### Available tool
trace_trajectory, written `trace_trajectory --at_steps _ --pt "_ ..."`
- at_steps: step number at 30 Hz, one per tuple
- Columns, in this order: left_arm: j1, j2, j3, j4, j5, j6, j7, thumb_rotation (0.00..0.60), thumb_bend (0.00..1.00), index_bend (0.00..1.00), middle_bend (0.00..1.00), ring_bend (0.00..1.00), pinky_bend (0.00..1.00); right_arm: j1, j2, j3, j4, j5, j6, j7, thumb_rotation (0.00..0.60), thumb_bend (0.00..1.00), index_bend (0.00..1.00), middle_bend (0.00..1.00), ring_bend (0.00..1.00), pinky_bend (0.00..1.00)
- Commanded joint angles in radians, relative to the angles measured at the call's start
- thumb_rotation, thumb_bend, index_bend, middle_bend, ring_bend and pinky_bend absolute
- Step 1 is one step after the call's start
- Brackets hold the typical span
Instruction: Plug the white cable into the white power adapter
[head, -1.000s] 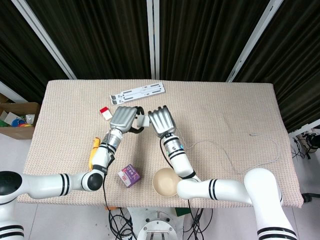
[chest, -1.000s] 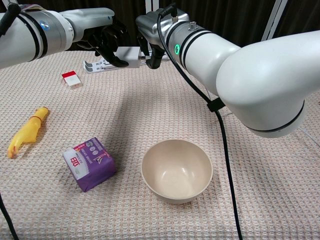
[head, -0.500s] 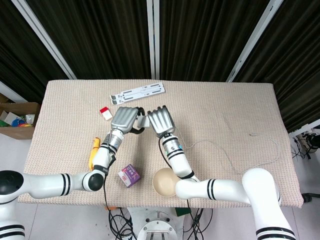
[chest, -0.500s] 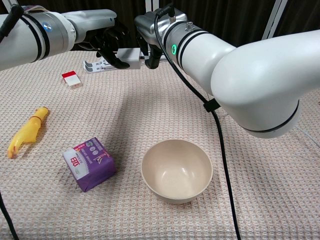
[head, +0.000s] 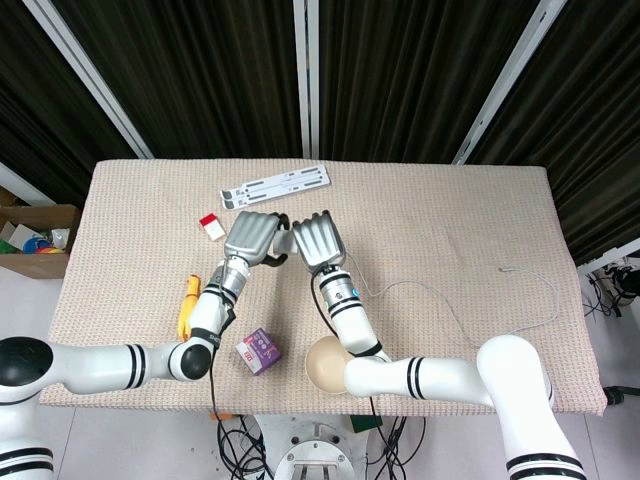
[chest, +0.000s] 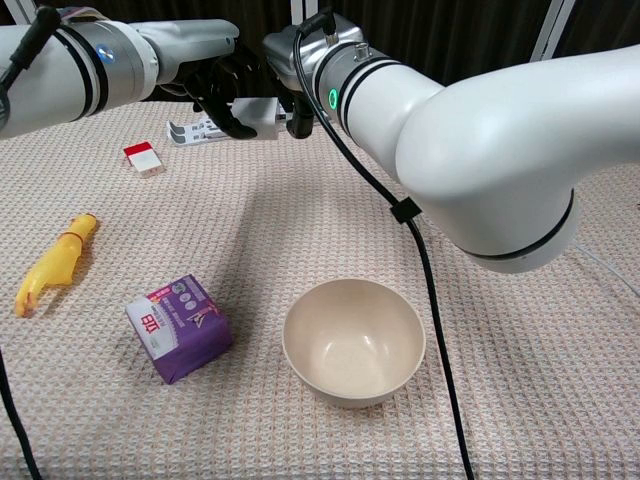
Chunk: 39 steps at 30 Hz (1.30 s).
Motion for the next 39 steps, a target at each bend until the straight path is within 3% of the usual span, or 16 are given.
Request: trace_trajectory --at_steps 1,14,18,19,22,27,31,39 --pt "-0.003 -0.002 0.003 0.001 -0.003 -0.003 0.005 0.549 0.22 0.60 0.54 0.73 0.97 0.005 -0.004 0.002 0.006 0.005 0.000 -0.004 0.600 0.74 0.72 0.58 0.46 0.50" --pt "-0.007 -0.010 -0.001 0.011 -0.003 -0.014 -0.016 0.550 0.22 0.60 0.54 0.73 0.97 0.023 -0.033 0.002 0.041 0.008 -0.010 0.004 0.600 0.67 0.67 0.56 0.46 0.50" --pt "-0.002 -0.009 0.005 0.014 0.002 -0.013 -0.021 0.547 0.22 0.60 0.54 0.73 0.97 0.019 -0.028 0.000 0.037 0.007 -0.006 0.005 0.600 0.53 0.59 0.54 0.45 0.49" --pt "0.000 -0.008 0.006 0.015 0.002 -0.012 -0.024 0.548 0.22 0.60 0.54 0.73 0.97 0.017 -0.025 -0.001 0.033 0.007 -0.004 0.005 0.600 0.46 0.55 0.52 0.44 0.48" --pt "0.006 -0.004 0.009 0.016 0.005 -0.013 -0.030 0.548 0.22 0.60 0.54 0.73 0.97 0.009 -0.016 -0.005 0.023 0.005 0.003 0.004 0.600 0.35 0.45 0.48 0.41 0.46" --pt "0.012 0.001 0.013 0.019 0.011 -0.013 -0.035 0.549 0.22 0.60 0.54 0.73 0.97 -0.002 -0.002 -0.011 0.006 0.006 0.009 0.005 0.600 0.33 0.39 0.47 0.40 0.46" --pt "0.016 0.003 0.015 0.021 0.016 -0.011 -0.038 0.552 0.22 0.60 0.54 0.73 0.97 -0.010 0.008 -0.012 -0.004 0.003 0.014 0.012 0.600 0.33 0.39 0.47 0.40 0.46" --pt "0.014 0.005 0.013 0.013 0.023 -0.013 -0.038 0.547 0.22 0.60 0.54 0.73 0.97 -0.012 0.007 -0.010 0.002 0.013 0.016 0.011 0.600 0.38 0.59 0.48 0.40 0.48"
